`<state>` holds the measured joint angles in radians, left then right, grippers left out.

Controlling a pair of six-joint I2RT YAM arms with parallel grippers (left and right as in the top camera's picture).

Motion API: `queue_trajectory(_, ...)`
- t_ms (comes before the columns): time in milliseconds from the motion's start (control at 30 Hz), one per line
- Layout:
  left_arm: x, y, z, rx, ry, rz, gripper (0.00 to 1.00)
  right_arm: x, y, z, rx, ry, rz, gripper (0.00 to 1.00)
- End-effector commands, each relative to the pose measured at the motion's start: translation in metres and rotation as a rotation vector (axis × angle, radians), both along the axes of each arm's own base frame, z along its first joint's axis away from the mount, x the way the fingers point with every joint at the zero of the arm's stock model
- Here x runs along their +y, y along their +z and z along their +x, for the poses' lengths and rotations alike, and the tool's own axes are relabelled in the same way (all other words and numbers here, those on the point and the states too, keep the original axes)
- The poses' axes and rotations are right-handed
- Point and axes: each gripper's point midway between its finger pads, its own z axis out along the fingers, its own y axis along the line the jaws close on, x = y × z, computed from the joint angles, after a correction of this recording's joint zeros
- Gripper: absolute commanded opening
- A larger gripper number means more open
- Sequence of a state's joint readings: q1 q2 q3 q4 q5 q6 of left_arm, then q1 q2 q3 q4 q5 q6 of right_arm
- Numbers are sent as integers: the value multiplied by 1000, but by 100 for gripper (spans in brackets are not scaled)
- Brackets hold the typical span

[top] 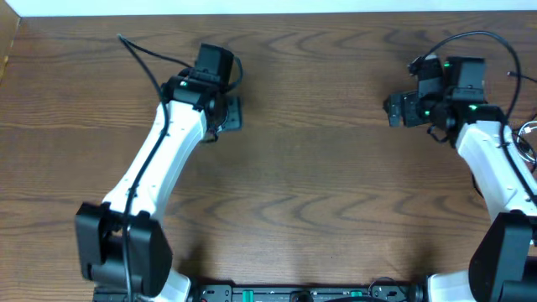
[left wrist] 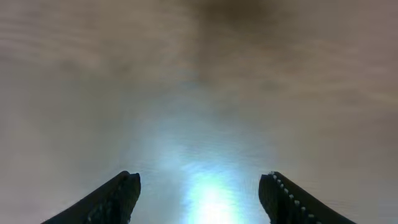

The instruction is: Untangle cables

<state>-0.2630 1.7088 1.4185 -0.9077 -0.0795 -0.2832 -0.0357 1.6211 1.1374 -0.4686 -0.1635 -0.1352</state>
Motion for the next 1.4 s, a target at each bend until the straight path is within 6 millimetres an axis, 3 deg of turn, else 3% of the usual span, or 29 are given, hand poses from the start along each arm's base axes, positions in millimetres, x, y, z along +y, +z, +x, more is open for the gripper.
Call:
queue_trajectory(0,34,-16,-18,96,98,171,67,-23,-12,-16,92,-192,-73,99)
queue_trajectory(133,31,-26,-49,243,112,148,75,-1,-29,-52,269,-175,52,99)
queue_trajectory(300,24,-27,-88,414,100,97,81,-1,-42,-98,475,-269,75,99)
queue_trajectory(433,27,-24,-105,483,95,113,81,0,-45,-129,600,-284,66,99)
queue_trajectory(533,30,-21,-114,515,87,128,81,0,-44,-135,620,-284,63,99)
queue_trajectory(667,31,-15,-118,477,71,125,81,-1,-24,-130,515,-280,67,99)
queue_trajectory(767,26,-5,-120,347,45,99,81,-1,2,-127,349,-271,81,99)
queue_trajectory(933,23,25,-123,74,2,78,81,-1,32,-139,121,-225,84,99)
queue_trajectory(1133,22,94,-143,-398,-53,-24,82,-7,74,-163,-184,-226,79,99)
queue_trajectory(1167,24,102,-147,-443,-49,-40,98,-8,77,-165,-205,-231,75,99)
queue_trajectory(1367,39,145,-177,-658,-31,-138,98,-9,87,-176,-254,-233,76,99)
